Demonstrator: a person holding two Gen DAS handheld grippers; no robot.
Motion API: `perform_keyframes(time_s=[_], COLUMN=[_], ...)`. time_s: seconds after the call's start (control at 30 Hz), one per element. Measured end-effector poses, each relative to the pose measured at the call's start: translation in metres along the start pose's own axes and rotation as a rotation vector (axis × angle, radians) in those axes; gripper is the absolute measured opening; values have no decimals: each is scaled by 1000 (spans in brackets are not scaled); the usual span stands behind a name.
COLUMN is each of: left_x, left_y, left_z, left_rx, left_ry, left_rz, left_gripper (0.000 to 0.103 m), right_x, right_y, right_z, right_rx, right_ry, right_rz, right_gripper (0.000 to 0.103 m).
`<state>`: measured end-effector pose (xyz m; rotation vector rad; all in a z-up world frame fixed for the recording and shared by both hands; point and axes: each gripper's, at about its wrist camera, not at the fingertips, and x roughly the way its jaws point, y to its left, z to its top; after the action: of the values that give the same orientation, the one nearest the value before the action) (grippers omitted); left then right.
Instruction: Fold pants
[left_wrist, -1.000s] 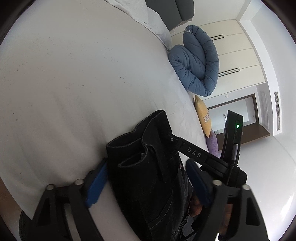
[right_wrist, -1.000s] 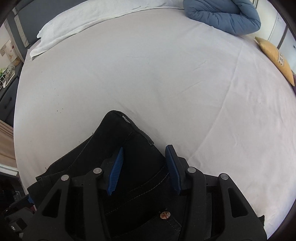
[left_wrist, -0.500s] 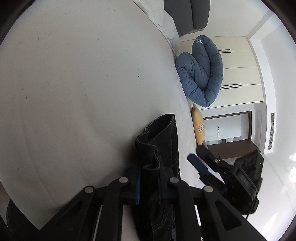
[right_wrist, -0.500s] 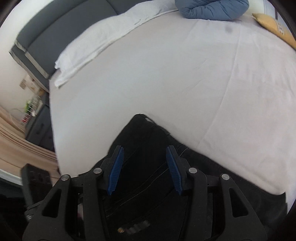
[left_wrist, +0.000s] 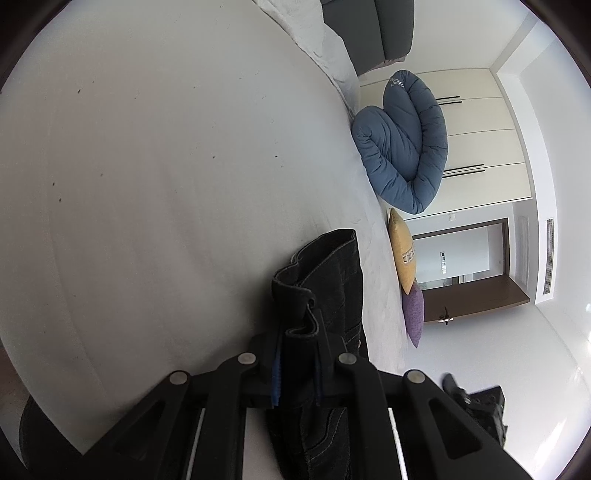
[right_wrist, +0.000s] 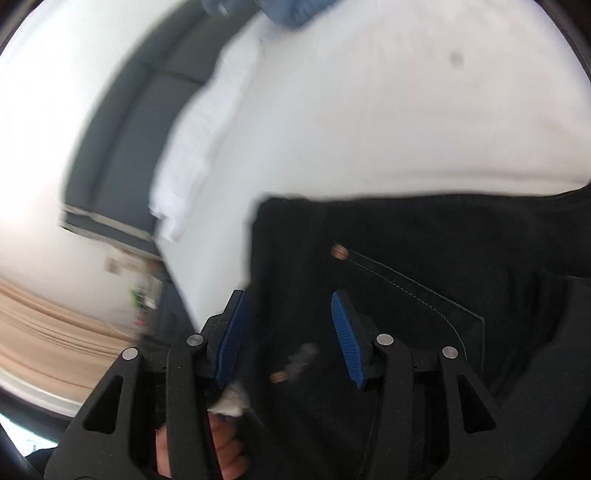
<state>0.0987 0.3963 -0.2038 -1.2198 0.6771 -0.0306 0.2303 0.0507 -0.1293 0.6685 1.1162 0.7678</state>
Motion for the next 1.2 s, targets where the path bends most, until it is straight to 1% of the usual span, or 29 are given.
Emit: perform_keyframes(time_s=[0.03, 0.1, 0.13, 0.2, 0.23, 0.27, 0.3, 0.37, 0.43, 0.53, 0.63, 0.67, 0.7, 0.73, 0.77, 0.8, 0.83, 0.87, 0.9, 0.93, 0.97, 1.03, 1.07, 1.13, 1.2], left_x=[0, 1, 1, 1, 1, 1, 0, -5, -8, -12, -17, -19, -21, -23, -25, -26, -25, -25, -24, -21, -18, -8, 0, 13, 22], left_y=[-2, -4, -5, -6, -6, -7, -11, -24, -38, -66, -102, -114, -126, -137, -150, -163, -175, -185, -197, -209, -216, -231, -237, -238, -232], left_z=[0, -1, -1, -1, -2, -1, -2, -2, -4, -9, -19, -24, -29, -35, -43, -53, -64, -75, -90, -106, -119, -157, -182, -226, -260], left_rx=[11, 23, 25, 19, 19, 29, 43, 100, 139, 201, 295, 328, 356, 385, 421, 461, 504, 543, 596, 647, 685, 787, 856, 963, 1038], left_ry=[-2, -5, -5, -6, -5, -5, -6, -15, -25, -40, -42, -42, -40, -36, -30, -20, -6, 6, 20, 41, 64, 122, 166, 243, 305], left_rz=[5, 15, 18, 16, 17, 22, 27, 42, 42, 33, 16, 8, -2, -12, -25, -40, -55, -66, -74, -83, -91, -98, -98, -95, -82], left_gripper=[13, 13, 13, 13, 13, 13, 13, 13, 13, 13, 13, 13, 13, 13, 13, 13, 13, 13, 13, 13, 13, 13, 13, 13, 13], right_x=[-22, -48, -52, -45, -36, -37, -38, -37, -35, -26, -28, -37, -41, -48, -57, -69, -84, -97, -113, -131, -143, -170, -185, -209, -227], right_y=[-7, -28, -41, -77, -103, -115, -122, -123, -118, -126, -130, -136, -134, -133, -132, -133, -136, -139, -142, -145, -147, -151, -154, -157, -164], right_z=[-8, -22, -29, -42, -50, -54, -55, -57, -57, -54, -55, -57, -58, -58, -59, -61, -64, -67, -70, -72, -72, -73, -76, -77, -78], right_rx=[26, 82, 98, 159, 223, 237, 242, 255, 234, 222, 209, 211, 217, 223, 229, 244, 275, 304, 330, 340, 342, 347, 344, 323, 315], right_ry=[-22, -28, -15, 32, 58, 34, 24, 33, 47, 28, 9, 7, 0, -15, -40, -64, -102, -142, -184, -219, -235, -237, -237, -243, -254], right_rz=[56, 91, 66, -81, -100, -82, -93, -112, -139, -122, -108, -98, -85, -83, -68, -33, 25, 62, 80, 97, 111, 164, 180, 182, 183], right_gripper=[46, 46, 46, 46, 42, 19, 0, 0, 0, 0, 0, 1, 6, 8, 21, 53, 68, 85, 89, 89, 89, 89, 89, 89, 89])
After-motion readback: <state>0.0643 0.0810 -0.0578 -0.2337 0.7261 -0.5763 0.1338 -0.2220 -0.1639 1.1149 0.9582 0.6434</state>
